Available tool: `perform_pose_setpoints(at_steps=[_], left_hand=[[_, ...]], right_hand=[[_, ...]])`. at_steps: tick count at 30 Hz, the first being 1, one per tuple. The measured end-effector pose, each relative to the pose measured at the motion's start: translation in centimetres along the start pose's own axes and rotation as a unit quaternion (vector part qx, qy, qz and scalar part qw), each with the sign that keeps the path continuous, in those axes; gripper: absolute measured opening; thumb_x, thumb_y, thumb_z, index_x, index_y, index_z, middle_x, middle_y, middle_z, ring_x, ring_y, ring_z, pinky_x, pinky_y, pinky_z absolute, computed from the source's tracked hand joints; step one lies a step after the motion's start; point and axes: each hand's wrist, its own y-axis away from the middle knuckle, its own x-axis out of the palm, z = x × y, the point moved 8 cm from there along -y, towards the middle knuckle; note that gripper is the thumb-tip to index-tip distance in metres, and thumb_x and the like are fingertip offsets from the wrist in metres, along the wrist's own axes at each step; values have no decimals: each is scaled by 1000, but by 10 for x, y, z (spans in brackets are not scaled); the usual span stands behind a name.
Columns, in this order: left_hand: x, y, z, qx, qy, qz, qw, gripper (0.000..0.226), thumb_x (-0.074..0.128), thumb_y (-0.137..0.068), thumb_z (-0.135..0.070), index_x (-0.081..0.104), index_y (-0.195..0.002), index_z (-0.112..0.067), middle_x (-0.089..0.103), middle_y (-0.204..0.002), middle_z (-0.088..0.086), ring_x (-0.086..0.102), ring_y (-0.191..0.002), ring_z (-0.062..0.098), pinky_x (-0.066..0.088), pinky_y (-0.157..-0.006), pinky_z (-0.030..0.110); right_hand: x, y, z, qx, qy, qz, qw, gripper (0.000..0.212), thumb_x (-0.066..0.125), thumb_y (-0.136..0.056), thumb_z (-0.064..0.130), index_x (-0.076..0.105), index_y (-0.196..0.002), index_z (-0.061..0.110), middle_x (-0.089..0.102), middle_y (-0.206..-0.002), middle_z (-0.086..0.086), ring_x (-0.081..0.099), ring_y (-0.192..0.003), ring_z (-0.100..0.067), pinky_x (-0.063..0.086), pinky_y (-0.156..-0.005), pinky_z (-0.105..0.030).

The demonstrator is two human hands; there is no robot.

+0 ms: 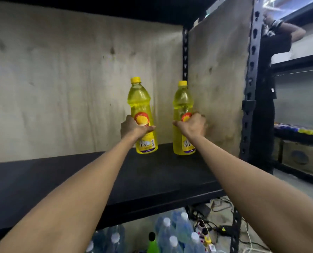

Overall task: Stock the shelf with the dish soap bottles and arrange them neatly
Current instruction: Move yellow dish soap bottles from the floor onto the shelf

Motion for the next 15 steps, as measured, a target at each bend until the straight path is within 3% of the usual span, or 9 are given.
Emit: perform_pose_setpoints(at_steps=[4, 10, 15], left_hand=[[31, -32, 33, 7, -17, 19, 1000, 83, 90, -58, -52, 53, -123, -15, 65, -122, 8, 64, -110, 30, 54, -90, 39], [67, -52, 32, 51, 21, 46, 997, 79, 91, -57, -49, 53, -120, -18, 66, -118, 3, 64, -107, 26, 48, -79, 30], [90, -47, 32, 64, 65, 94, 991, 89, 88, -67, -44, 41, -139, -21, 61, -128, 2, 61, -110, 22, 51, -93, 37]], right_hand=[[36, -24, -16, 8, 0, -11, 1000, 72, 84, -62, 58, 65, -113, 11, 64, -116, -14, 64, -104, -35, 56, -84, -40], [60, -45, -31, -8, 5, -21, 1000, 77, 80, -72, 53, 51, -128, 9, 52, -128, -15, 53, -121, -37, 48, -95, -45], [66, -55, -37, -18, 10, 29, 999, 74, 78, -76, 50, 53, -131, 9, 58, -133, -16, 55, -124, -36, 49, -98, -43]])
